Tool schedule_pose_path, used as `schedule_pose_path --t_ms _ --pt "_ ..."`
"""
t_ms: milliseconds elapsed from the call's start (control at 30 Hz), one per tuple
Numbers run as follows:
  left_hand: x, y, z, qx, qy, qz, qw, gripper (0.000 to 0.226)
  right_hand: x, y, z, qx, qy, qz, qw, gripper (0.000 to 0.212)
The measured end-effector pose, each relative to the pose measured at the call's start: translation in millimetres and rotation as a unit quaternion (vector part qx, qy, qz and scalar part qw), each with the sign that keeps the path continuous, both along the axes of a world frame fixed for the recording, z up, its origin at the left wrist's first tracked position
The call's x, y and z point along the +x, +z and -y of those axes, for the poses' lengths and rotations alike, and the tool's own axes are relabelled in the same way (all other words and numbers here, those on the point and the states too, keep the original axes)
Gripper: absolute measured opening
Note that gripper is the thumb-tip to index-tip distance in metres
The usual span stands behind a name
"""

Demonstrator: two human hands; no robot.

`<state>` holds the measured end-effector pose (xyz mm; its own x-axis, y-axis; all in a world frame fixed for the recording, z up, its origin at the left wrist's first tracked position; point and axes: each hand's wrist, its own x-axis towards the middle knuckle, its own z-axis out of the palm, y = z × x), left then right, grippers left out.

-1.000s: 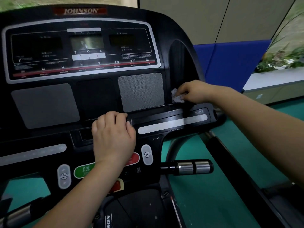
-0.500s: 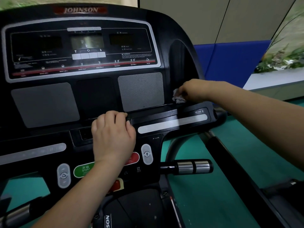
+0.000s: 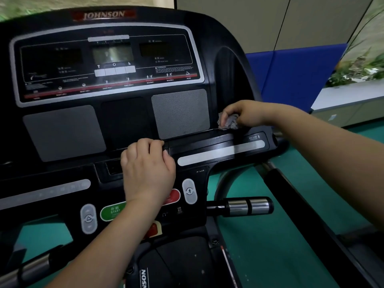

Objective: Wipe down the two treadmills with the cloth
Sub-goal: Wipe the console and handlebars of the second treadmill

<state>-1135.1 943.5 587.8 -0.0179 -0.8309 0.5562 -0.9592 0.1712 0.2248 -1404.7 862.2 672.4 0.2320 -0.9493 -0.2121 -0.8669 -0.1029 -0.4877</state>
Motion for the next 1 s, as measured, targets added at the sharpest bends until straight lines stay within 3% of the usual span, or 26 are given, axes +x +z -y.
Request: schedule_pose_path --t_ms 133,333,533,767,1000 --pt "0.8 -0.4 -0.1 0.001 0.0 -0.004 1.0 0.037 -1.0 -14.7 5.7 -0.076 -0.005 -0.122 0.99 0.035" --pt "0.2 -0.3 0.5 -0.002 0.001 0.0 1.0 0.036 8.9 -15.0 -26.4 -0.138 -0.027 0.009 0.99 0.039" --pt "-0.3 -0.2 0.3 -0.004 0.0 0.0 1.0 0.038 54.0 -21.2 -33.6 -0.189 0.035 -0.019 0.981 0.042" --pt "0.0 -0.8 -0.2 -0.006 0.001 -0.002 1.0 0.036 21.1 -15.1 -41.9 -0.168 -0.016 -0.042 0.985 0.041" --pt "1.2 -0.4 0.1 -0.009 0.003 0.001 1.0 0.035 101.7 -26.2 -34.9 -0.214 0.08 -0.057 0.972 0.047"
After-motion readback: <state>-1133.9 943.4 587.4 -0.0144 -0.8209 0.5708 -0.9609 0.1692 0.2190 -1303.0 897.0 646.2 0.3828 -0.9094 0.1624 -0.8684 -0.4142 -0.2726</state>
